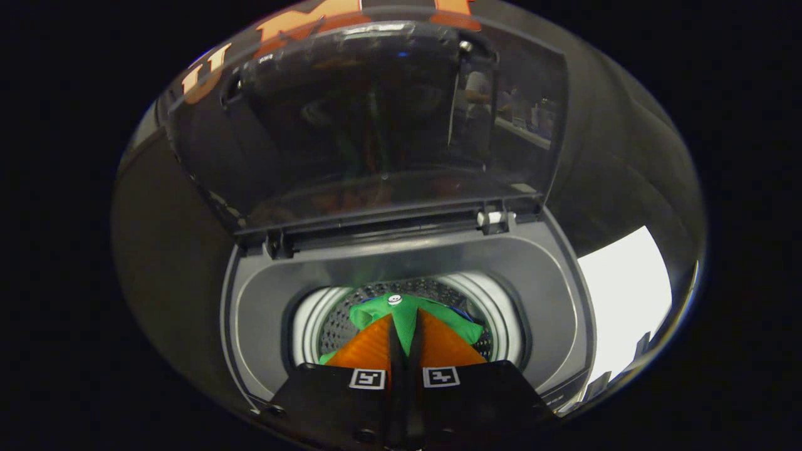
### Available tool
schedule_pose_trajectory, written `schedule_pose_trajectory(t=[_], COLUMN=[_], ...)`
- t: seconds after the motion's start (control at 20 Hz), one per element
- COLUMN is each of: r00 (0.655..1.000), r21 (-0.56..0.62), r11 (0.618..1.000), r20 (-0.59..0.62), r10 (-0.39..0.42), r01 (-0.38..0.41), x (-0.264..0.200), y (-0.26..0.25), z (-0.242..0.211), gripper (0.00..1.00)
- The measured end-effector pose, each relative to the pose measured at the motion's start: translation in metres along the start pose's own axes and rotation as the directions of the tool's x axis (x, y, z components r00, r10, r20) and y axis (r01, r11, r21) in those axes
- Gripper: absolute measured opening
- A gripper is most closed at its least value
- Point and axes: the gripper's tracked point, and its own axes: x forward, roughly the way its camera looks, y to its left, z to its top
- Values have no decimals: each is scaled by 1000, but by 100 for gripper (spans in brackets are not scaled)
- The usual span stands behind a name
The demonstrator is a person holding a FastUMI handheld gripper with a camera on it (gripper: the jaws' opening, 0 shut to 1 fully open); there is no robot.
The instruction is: Put the clothes into the washing machine and then close the washing machine lid.
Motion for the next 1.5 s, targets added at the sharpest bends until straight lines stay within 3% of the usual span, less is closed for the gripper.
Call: schedule_pose_trajectory(t=[0.45,0.6,0.7,1.0,1.5], r00=[995,998,999,999,973], r21=[-9,-28,-45,-79,-114], r11=[999,999,998,996,992], r20=[-89,-38,-14,38,231], r10=[-50,-42,-40,-31,-16], r01=[50,41,39,34,44], x=[17,9,-1,-50,-165], y=[-2,-5,-7,-16,-27], z=[-30,-14,-2,23,105], gripper=[13,37,38,96,100])
